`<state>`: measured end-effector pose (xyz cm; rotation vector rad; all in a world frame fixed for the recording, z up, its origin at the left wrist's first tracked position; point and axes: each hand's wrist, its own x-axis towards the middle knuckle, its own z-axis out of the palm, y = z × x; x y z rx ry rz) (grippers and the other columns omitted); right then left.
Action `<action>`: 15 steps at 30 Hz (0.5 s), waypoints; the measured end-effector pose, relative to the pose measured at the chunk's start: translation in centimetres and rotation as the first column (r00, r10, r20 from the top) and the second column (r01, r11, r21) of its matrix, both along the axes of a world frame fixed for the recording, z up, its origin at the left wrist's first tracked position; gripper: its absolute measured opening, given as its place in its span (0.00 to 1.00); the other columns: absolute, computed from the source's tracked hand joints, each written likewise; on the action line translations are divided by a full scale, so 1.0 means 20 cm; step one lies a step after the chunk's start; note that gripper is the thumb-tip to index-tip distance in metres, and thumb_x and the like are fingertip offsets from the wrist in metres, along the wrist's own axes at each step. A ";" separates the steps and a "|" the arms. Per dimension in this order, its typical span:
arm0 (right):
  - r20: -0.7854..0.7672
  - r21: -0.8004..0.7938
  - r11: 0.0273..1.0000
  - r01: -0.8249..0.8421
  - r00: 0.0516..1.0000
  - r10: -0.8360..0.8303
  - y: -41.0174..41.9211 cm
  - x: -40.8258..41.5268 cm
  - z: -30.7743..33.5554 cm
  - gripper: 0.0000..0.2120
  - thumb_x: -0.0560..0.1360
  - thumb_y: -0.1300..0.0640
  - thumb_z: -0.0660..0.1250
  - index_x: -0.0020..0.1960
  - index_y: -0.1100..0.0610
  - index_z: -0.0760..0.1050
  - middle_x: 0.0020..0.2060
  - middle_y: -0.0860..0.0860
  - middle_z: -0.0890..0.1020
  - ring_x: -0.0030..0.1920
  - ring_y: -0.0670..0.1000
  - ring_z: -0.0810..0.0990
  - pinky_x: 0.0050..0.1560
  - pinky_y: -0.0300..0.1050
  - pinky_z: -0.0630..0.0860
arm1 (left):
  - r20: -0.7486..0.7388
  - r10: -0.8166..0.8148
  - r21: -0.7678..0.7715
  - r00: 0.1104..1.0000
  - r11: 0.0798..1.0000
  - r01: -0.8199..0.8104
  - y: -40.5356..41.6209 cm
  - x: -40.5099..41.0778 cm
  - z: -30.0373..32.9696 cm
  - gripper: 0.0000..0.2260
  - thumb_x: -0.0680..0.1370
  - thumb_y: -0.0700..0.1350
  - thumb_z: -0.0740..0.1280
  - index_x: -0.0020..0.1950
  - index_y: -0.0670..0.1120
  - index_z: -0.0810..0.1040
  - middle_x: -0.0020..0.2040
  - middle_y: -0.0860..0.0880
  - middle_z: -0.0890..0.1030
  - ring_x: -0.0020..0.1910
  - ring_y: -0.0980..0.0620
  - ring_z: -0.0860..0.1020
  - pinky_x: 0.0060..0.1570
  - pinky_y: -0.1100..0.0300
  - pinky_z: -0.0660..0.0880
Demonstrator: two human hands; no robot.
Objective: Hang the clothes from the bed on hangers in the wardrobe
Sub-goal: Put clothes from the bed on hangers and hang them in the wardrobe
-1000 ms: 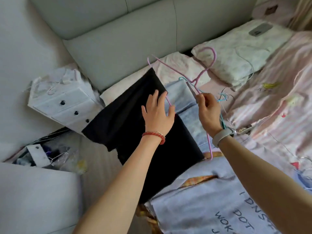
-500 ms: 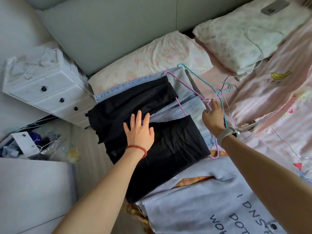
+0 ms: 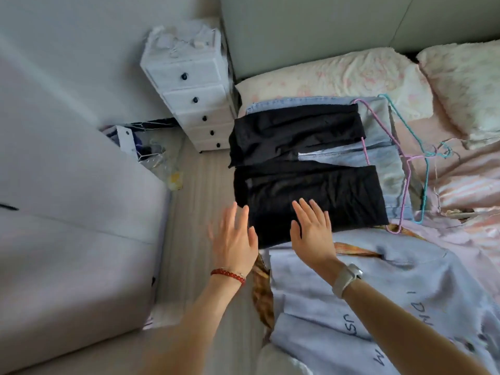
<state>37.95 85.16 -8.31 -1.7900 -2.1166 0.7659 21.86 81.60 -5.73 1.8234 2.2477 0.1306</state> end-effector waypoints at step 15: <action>0.145 0.186 0.331 -0.925 0.359 0.922 -1.91 -1.07 0.11 0.22 0.70 0.53 0.53 0.56 0.58 0.77 0.53 0.55 0.81 0.54 0.57 0.80 0.48 0.59 0.77 | 0.013 0.819 0.130 0.574 0.568 -0.813 -2.54 -0.64 0.09 0.17 0.74 0.42 0.67 0.62 0.44 0.76 0.64 0.44 0.75 0.65 0.43 0.72 0.63 0.42 0.65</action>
